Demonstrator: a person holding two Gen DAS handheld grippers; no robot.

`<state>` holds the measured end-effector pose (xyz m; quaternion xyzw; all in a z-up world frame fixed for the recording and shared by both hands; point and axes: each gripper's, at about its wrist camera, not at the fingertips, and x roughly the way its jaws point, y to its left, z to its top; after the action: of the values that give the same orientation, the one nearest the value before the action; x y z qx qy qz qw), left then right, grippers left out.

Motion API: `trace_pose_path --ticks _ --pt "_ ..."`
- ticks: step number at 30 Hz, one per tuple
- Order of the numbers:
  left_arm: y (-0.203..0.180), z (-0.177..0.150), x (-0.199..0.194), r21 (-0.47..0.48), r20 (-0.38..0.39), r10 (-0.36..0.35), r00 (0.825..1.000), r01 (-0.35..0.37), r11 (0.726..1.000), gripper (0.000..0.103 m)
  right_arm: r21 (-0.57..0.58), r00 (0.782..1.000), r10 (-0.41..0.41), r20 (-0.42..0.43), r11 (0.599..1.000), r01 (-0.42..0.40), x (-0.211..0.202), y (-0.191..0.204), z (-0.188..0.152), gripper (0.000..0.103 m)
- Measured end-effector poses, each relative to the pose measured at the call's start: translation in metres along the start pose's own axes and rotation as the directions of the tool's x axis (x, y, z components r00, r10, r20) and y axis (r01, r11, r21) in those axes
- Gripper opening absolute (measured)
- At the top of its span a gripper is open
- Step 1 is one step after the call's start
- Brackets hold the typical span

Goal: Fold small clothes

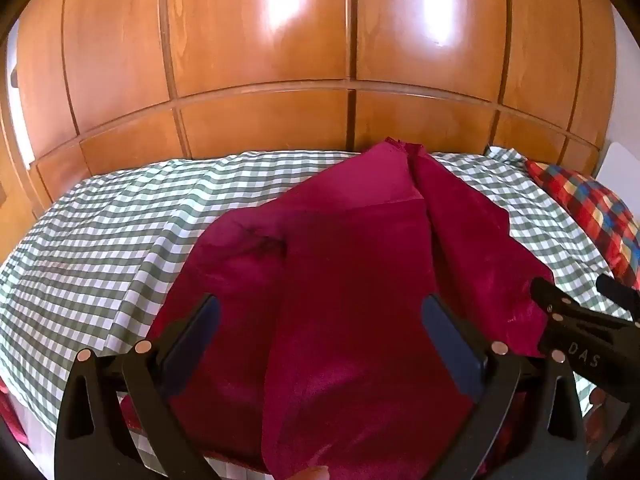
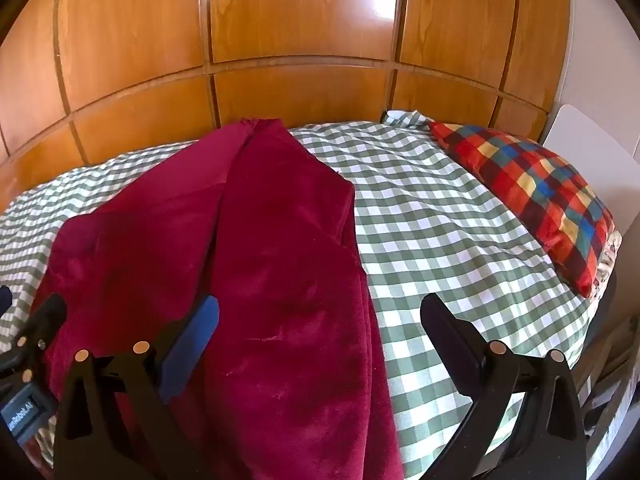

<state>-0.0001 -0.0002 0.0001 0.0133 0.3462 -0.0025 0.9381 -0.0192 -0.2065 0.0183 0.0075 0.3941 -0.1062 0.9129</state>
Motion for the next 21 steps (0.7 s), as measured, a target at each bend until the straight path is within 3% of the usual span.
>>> trace_pose_path --ticks 21 --pt "-0.013 -0.010 -0.008 0.041 -0.034 -0.032 0.999 0.034 0.999 0.100 -0.029 1.000 -0.015 0.001 0.999 0.015 0.003 -0.003 0.006 0.100"
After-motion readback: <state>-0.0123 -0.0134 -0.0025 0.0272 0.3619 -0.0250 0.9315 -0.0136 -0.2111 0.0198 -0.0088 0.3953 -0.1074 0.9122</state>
